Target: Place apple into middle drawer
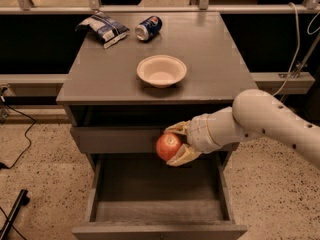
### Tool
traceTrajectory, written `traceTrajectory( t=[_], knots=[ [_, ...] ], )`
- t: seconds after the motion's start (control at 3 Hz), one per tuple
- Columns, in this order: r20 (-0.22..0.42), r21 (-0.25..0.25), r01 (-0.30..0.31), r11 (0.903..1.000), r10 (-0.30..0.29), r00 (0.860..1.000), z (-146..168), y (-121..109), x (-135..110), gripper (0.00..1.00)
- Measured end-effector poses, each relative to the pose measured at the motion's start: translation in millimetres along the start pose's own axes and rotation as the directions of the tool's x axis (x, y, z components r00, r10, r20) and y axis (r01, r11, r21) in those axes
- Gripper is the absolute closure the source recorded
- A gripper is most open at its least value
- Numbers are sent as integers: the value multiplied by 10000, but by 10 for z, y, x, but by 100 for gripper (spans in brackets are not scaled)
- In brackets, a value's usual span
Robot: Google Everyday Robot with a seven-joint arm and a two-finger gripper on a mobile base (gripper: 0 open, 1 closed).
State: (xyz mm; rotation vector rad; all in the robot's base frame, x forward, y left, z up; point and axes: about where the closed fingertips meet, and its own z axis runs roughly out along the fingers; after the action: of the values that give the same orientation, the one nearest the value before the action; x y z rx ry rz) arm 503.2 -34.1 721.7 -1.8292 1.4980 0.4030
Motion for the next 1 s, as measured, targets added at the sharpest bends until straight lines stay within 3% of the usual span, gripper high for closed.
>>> traceTrajectory(
  t=[0.33,0.67,1.0],
  knots=[
    [-250,486,-920,9946,933,9953,204,458,684,100],
    [-230,624,-1548,9860,1565,9874,367,900,1291,100],
    [-56,501,-1901,9805,1906,9816,584,1112,1726,100]
  ],
)
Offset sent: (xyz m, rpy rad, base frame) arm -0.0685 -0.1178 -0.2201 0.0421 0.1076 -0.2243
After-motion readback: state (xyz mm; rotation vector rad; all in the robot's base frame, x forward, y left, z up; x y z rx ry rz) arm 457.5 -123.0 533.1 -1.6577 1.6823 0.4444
